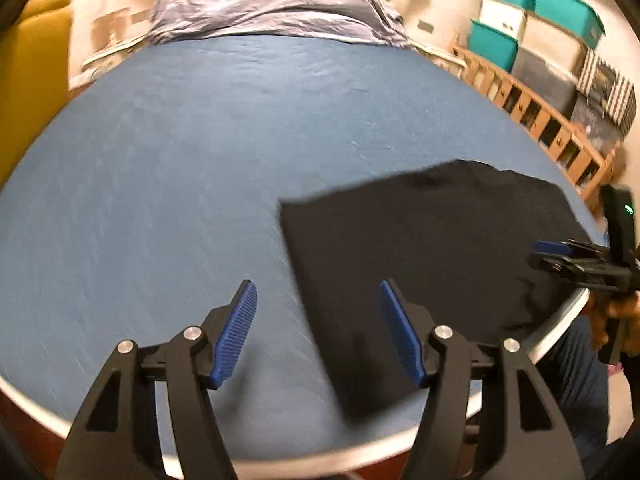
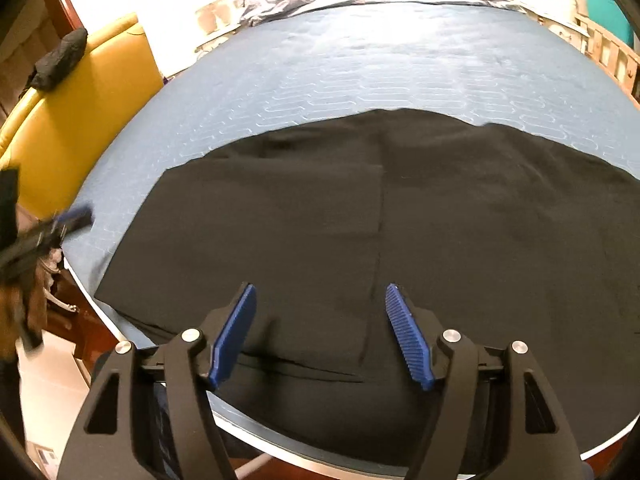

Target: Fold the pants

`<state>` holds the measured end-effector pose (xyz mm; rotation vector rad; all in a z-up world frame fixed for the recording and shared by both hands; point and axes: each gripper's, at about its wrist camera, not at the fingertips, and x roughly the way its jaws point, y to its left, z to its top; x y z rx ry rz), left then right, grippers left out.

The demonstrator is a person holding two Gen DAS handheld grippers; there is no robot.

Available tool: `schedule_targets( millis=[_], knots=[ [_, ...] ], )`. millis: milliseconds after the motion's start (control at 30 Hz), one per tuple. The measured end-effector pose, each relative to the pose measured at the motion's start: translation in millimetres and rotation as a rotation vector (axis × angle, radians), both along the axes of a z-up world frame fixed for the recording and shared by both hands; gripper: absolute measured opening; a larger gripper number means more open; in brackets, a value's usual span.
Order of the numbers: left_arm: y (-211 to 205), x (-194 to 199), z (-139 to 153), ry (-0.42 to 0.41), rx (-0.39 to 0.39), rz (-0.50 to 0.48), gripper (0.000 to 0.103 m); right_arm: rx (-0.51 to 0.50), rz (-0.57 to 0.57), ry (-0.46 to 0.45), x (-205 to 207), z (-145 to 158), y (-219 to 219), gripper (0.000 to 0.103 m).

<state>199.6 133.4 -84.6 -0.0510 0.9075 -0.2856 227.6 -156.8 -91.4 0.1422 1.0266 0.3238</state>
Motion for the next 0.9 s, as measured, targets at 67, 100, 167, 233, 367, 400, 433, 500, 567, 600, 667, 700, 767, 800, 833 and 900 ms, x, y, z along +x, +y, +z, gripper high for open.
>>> schedule_targets(
  millis=[67, 100, 167, 233, 367, 400, 433, 500, 567, 600, 667, 700, 767, 800, 833, 900],
  knots=[
    [-18, -23, -2, -0.019, -0.022, 0.007, 0.064, -0.073, 0.011, 0.015, -3, -5, 1, 0.066],
    [-35, -41, 0, -0.054, -0.036, -0.030, 0.064, -0.117, 0.019, 0.015, -6, -6, 2, 0.066],
    [-69, -69, 1, -0.094, -0.054, -0.110, 0.053, -0.170, 0.012, 0.012, -15, -8, -4, 0.072],
    [-99, -75, -5, -0.101, -0.059, -0.179, 0.021, -0.213, -0.011, 0.037, -23, -13, -13, 0.077],
    [-152, -85, -14, -0.156, 0.039, -0.271, 0.021, -0.206, -0.052, 0.021, -44, -7, -34, 0.077],
    [-160, -88, -16, -0.168, 0.051, -0.288, 0.021, -0.202, -0.066, 0.021, -49, -6, -39, 0.077],
    [-172, -86, -19, -0.180, 0.077, -0.314, 0.021, -0.195, -0.083, 0.021, -53, -6, -45, 0.077],
    [-191, -84, -24, -0.206, 0.135, -0.371, 0.021, -0.167, -0.115, 0.025, -62, -5, -59, 0.077],
    [-211, -85, -30, -0.225, 0.177, -0.410, 0.021, -0.153, -0.134, 0.025, -67, -4, -70, 0.077],
    [-220, -83, -35, -0.243, 0.220, -0.429, 0.021, -0.146, -0.138, 0.024, -70, -4, -74, 0.077],
    [-239, -82, -46, -0.282, 0.314, -0.459, 0.021, -0.129, -0.142, 0.017, -74, -2, -81, 0.077],
    [-245, -82, -53, -0.290, 0.349, -0.466, 0.021, -0.124, -0.142, 0.015, -72, -1, -85, 0.078],
    [-251, -80, -66, -0.284, 0.393, -0.461, 0.021, -0.113, -0.142, 0.009, -74, 1, -87, 0.080],
    [-250, -78, -68, -0.285, 0.401, -0.446, 0.021, -0.112, -0.140, 0.008, -76, 2, -88, 0.081],
    [-248, -79, -67, -0.287, 0.390, -0.435, 0.021, -0.112, -0.137, 0.007, -74, 2, -86, 0.081],
    [-243, -77, -60, -0.299, 0.370, -0.410, 0.021, -0.116, -0.128, 0.004, -72, 2, -85, 0.082]
  ],
)
